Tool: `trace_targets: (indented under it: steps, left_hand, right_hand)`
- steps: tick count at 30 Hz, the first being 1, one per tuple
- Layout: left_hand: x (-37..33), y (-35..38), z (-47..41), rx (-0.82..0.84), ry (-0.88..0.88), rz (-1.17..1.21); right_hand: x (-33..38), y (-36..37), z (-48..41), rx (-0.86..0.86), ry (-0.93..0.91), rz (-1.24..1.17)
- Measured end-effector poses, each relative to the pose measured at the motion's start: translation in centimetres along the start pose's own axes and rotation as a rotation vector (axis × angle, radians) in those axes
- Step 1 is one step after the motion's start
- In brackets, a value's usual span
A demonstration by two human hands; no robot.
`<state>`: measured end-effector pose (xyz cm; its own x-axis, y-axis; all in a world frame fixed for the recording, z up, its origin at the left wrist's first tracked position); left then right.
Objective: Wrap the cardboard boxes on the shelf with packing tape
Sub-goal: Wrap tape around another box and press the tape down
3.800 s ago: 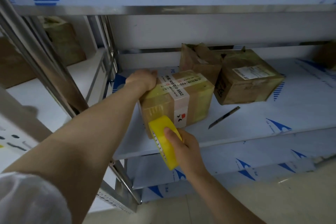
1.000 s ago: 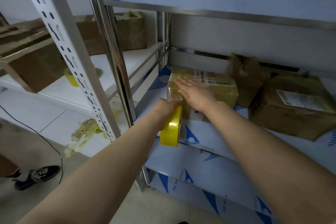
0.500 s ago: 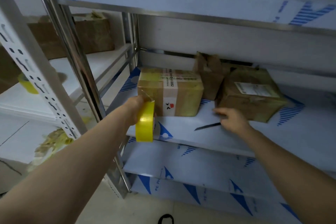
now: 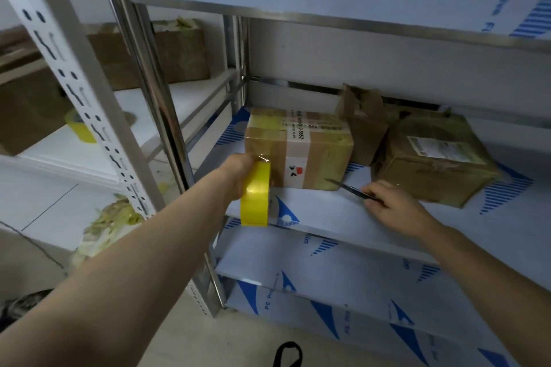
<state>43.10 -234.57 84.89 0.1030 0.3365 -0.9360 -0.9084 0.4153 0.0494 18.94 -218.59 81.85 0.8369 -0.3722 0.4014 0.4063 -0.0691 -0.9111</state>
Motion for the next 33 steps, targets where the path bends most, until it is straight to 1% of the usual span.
trace_targets:
  steps: [2, 4, 7, 10, 12, 14, 18, 23, 25, 27, 30, 33]
  left_hand:
    - [0.1, 0.0, 0.0, 0.002, 0.002, 0.008]
    - [0.1, 0.0, -0.1, 0.009, 0.003, 0.021]
    - [0.0, -0.1, 0.2, -0.002, 0.003, 0.026]
    - [0.0, -0.1, 0.1, -0.002, 0.002, 0.032]
    - [0.1, -0.2, -0.1, -0.016, 0.002, 0.046]
    - [0.2, -0.2, -0.4, -0.029, 0.004, 0.052]
    - [0.3, -0.3, -0.6, -0.037, -0.008, 0.070]
    - [0.2, -0.2, -0.9, -0.046, -0.006, 0.044]
    - [0.2, -0.2, -1.1, -0.066, 0.007, 0.003]
    - [0.2, -0.3, -1.3, -0.057, 0.017, -0.014]
    - [0.1, -0.4, -1.5, -0.045, 0.013, -0.024]
    - [0.2, -0.4, -1.8, -0.030, -0.011, -0.003]
  right_hand:
    - [4.1, -1.3, -0.3, -0.035, -0.074, -0.039]
    - [7.9, -2.1, -1.2, -0.085, -0.112, 0.013]
    - [12.4, -2.0, -3.4, -0.137, -0.147, 0.202]
    - [15.2, -1.7, -4.7, -0.165, -0.212, 0.418]
    - [16.5, -1.8, -4.9, -0.164, -0.258, 0.545]
    - [17.3, -1.7, -5.2, -0.163, -0.261, 0.639]
    - [18.0, -0.8, -6.0, -0.161, -0.224, 0.774]
    - [18.4, -0.7, -5.9, -0.187, -0.245, 0.889]
    - [18.1, -0.6, -5.9, -0.142, -0.252, 0.939]
    - [16.9, 0.1, -5.9, -0.097, -0.212, 0.857]
    - [14.0, 0.4, -6.1, -0.033, -0.070, 0.556]
    - [9.3, 1.1, -5.7, 0.181, 0.128, 0.260]
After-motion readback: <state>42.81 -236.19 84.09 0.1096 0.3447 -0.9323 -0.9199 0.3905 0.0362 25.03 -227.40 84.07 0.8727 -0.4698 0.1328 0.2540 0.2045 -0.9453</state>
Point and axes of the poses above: each hand's wrist, its own z-axis away from the middle knuckle, its own y-axis out of the palm, x = y × z, the point moved 1 cm from there along -z, towards the middle knuckle, and after that the axes turned 9 degrees about y, right-handed, at the moved point
